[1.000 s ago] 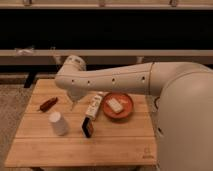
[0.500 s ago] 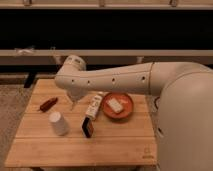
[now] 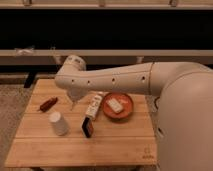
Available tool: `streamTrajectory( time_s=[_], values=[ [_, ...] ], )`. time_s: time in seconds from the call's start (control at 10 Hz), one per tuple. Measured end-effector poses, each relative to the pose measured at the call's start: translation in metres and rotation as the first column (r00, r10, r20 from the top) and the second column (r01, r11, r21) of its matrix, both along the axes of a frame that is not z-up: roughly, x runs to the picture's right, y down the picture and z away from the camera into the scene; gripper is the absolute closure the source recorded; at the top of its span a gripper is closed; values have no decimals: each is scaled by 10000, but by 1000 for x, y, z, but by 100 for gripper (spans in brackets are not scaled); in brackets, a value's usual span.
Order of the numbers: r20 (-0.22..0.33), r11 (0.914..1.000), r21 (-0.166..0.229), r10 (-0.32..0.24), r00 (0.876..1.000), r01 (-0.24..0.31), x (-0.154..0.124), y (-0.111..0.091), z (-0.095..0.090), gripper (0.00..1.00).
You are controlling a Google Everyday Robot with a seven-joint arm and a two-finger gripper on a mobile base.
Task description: Place the ceramic cup over the eraser
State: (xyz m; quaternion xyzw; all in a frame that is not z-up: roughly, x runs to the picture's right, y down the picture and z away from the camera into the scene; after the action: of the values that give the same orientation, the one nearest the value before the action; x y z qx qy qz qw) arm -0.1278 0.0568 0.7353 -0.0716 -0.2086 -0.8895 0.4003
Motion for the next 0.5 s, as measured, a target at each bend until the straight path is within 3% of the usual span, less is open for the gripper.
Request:
streamTrajectory(
  time_s=[0.5],
  values=[
    [0,10000,1,1,10000,-1,0,0,0,20]
  ],
)
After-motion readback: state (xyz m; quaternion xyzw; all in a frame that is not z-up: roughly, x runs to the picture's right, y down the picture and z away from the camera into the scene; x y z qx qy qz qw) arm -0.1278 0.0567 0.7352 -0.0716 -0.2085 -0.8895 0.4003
